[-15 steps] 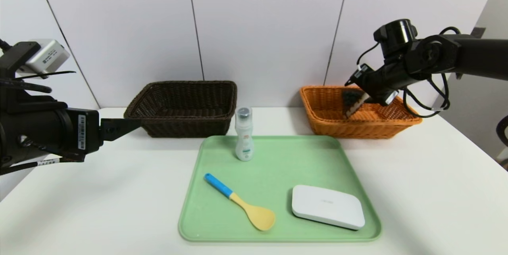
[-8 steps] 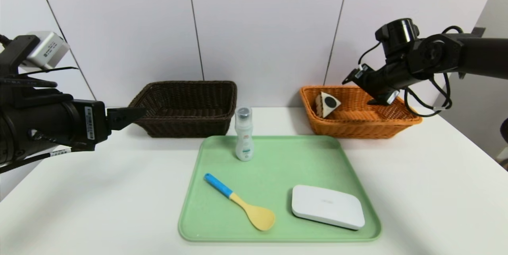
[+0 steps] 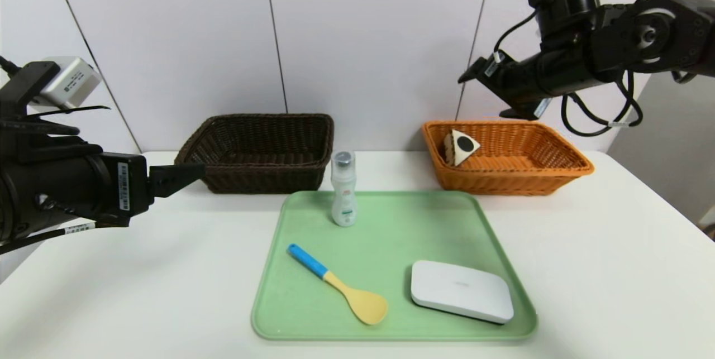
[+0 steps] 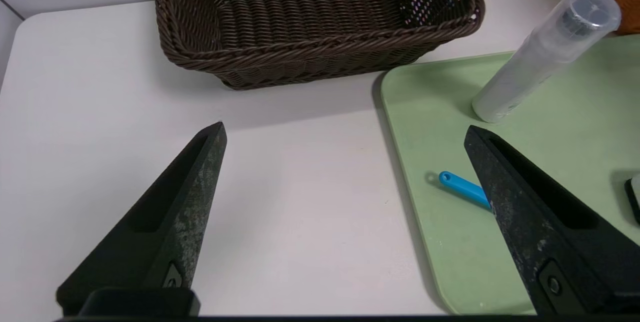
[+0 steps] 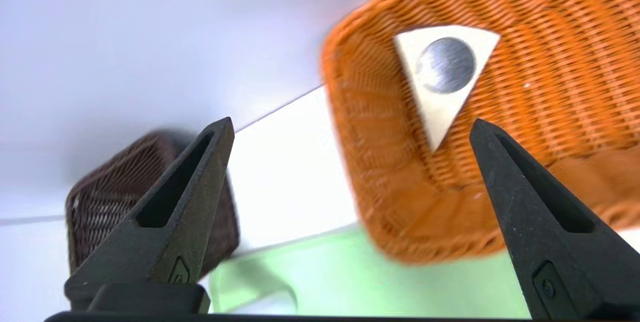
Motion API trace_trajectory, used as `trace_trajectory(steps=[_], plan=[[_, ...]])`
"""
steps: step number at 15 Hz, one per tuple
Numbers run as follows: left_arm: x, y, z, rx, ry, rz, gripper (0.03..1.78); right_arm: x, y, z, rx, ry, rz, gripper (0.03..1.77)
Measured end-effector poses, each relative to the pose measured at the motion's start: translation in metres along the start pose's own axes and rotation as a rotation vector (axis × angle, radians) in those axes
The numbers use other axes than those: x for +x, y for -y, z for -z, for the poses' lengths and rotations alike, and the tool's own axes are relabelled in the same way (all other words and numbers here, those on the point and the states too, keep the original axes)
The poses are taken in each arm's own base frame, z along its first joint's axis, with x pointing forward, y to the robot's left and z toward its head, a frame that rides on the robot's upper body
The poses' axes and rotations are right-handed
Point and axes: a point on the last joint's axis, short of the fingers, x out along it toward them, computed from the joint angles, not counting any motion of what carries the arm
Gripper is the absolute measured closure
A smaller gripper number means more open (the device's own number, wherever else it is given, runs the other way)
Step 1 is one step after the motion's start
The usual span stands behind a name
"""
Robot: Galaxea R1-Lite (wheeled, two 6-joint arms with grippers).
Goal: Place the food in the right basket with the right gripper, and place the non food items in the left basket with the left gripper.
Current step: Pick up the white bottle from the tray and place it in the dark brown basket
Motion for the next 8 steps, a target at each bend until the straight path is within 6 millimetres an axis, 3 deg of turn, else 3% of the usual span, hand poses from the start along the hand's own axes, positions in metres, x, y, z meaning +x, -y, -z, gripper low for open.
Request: trace_trajectory(steps=[4, 6, 8], plan=[[-0.002, 0.003, 0.001, 0.002, 0.003, 0.015, 0.12, -0.057, -0.020, 0.035, -0.204, -0.098, 0.065, 0.13], [-0.002, 0.004, 0.001, 0.006, 0.001, 0.025, 0.12, -0.087, -0.018, 0.049, -0.324, -0.194, 0.100, 0.12], [-0.003, 0.006, 0.002, 0.009, -0.001, 0.033, 0.12, -0.103, -0.014, 0.052, -0.418, -0.208, 0.131, 0.12]])
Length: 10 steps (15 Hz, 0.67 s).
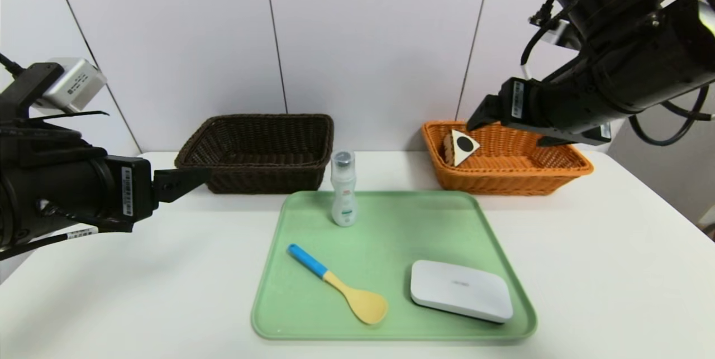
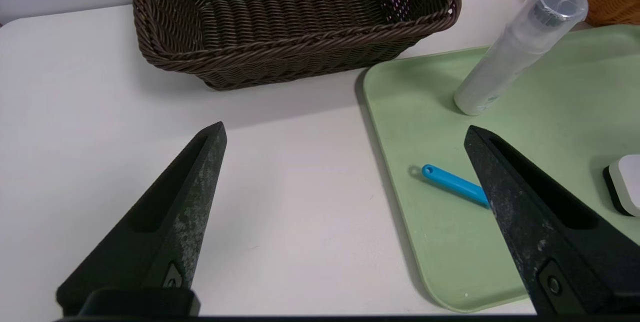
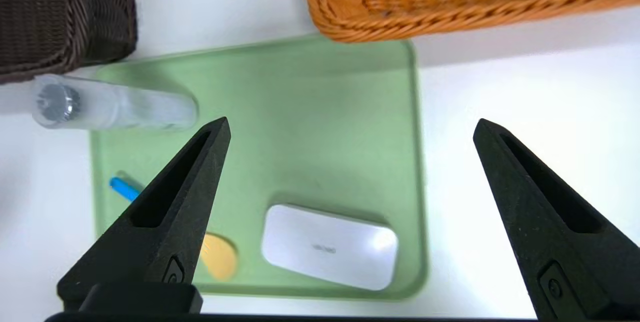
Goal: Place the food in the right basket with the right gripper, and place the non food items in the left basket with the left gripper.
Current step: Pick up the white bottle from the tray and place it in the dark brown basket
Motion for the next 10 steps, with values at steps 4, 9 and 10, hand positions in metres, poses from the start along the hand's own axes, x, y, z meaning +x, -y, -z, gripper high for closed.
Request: trace_trajectory(steps=[4, 9, 10], plan=[[0.001, 0.009, 0.003, -0.027, -0.011, 0.048, 0.12, -0.002, 0.000, -0.004, -0.030, 0.140, 0.112, 0.11], [0.009, 0.030, 0.032, -0.090, -0.065, 0.201, 0.12, -0.007, 0.000, 0.005, -0.040, 0.218, 0.059, 0.11], [0.015, 0.033, 0.038, -0.089, -0.049, 0.243, 0.12, -0.008, 0.003, 0.007, -0.051, 0.234, 0.054, 0.11]])
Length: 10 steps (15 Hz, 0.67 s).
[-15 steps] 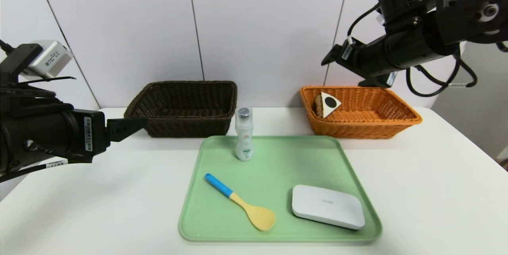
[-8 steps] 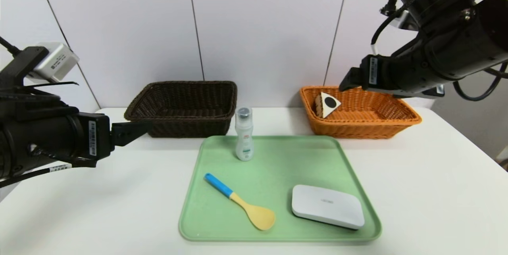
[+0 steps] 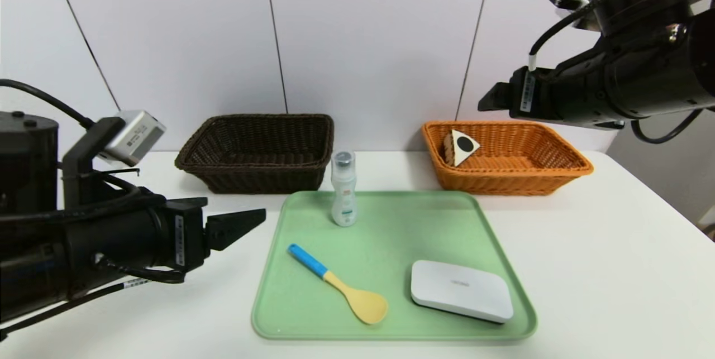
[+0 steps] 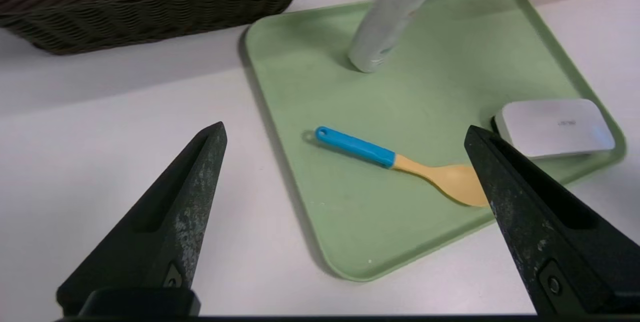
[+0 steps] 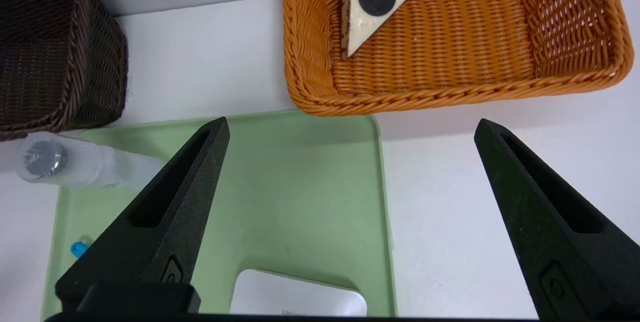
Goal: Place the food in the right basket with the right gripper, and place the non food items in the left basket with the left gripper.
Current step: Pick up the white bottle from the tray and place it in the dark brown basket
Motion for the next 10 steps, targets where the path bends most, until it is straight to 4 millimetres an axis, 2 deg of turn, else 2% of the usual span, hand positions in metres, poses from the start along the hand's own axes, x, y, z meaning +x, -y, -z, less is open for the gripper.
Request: trace_trajectory(steps=[4, 8, 10], plan=[[0.041, 0.002, 0.014, 0.025, 0.093, 0.110, 0.12, 0.006, 0.018, 0.012, -0.011, 0.064, 0.014, 0.11], [0.084, 0.005, 0.026, 0.036, 0.156, 0.136, 0.12, 0.008, 0.039, 0.035, -0.089, 0.011, 0.071, 0.11], [0.099, 0.007, 0.040, 0.052, 0.112, 0.110, 0.12, 0.002, 0.039, 0.033, -0.069, 0.061, 0.026, 0.11]])
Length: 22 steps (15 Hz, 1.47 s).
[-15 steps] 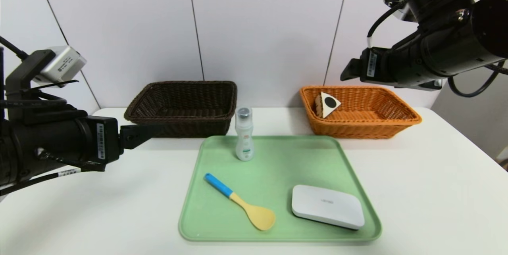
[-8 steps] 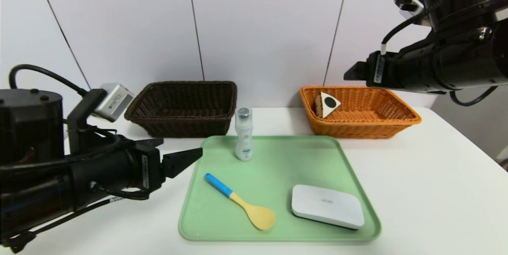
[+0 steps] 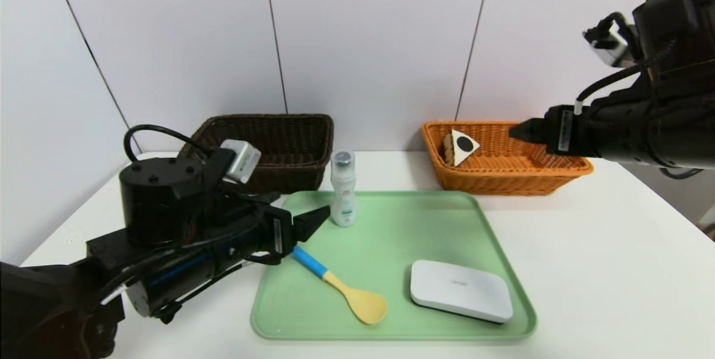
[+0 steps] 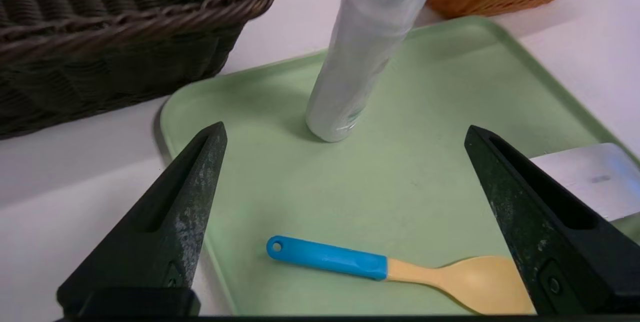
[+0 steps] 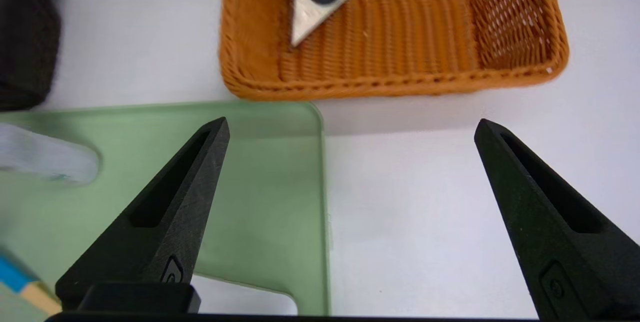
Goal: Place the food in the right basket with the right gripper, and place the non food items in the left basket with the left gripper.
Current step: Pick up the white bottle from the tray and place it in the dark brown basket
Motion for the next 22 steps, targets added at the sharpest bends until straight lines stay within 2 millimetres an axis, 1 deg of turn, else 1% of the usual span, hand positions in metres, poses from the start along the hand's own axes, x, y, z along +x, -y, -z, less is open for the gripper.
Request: trace_trajectory(steps=[3, 4, 7, 10, 13, 17, 22], plan=[[0.013, 0.009, 0.014, 0.025, -0.023, 0.007, 0.12, -0.013, -0.001, -0.016, 0.003, 0.179, -0.097, 0.11], [0.016, 0.011, 0.018, 0.030, -0.026, 0.015, 0.12, -0.018, -0.001, -0.017, -0.005, 0.222, -0.131, 0.11], [0.027, 0.013, 0.036, 0.066, -0.055, -0.037, 0.12, -0.030, 0.005, -0.013, 0.008, 0.288, -0.223, 0.11], [0.042, 0.018, 0.047, 0.103, 0.014, -0.099, 0.12, -0.035, 0.015, 0.002, 0.010, 0.280, -0.236, 0.11], [0.051, 0.025, 0.057, 0.126, 0.043, -0.119, 0.12, -0.038, 0.023, 0.005, 0.017, 0.279, -0.251, 0.11], [0.056, 0.029, 0.061, 0.131, 0.042, -0.107, 0.12, -0.038, 0.025, 0.006, 0.017, 0.273, -0.259, 0.10], [0.064, 0.034, 0.050, 0.134, 0.090, -0.095, 0.12, -0.033, 0.025, 0.012, 0.010, 0.248, -0.254, 0.10]])
